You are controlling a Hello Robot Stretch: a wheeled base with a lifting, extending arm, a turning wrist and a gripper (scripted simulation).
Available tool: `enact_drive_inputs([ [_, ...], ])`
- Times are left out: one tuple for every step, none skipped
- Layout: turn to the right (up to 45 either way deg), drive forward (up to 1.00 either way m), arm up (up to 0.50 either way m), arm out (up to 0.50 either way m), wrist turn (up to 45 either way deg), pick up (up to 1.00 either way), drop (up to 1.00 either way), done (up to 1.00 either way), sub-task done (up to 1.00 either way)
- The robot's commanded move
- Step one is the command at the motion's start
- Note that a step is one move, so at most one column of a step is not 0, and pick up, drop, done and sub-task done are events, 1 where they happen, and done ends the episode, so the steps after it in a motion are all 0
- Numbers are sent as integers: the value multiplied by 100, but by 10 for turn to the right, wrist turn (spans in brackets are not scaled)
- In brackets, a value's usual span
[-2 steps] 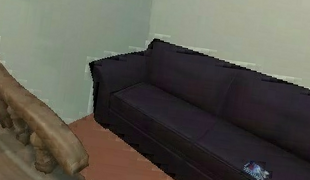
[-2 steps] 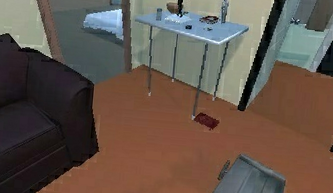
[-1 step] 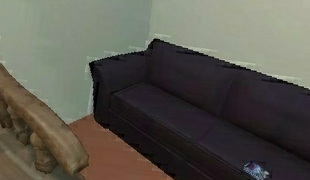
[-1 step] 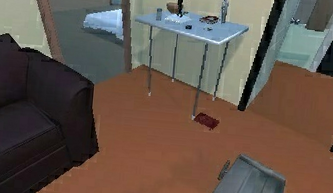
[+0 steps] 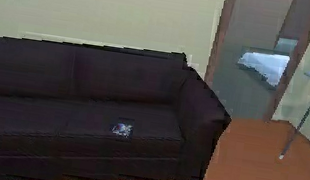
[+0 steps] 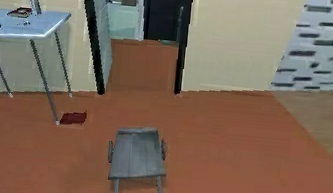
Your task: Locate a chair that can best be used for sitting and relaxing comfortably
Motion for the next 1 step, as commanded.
enact_drive_inputs([
  [450,0,0,0,0,0,0,0,0],
])
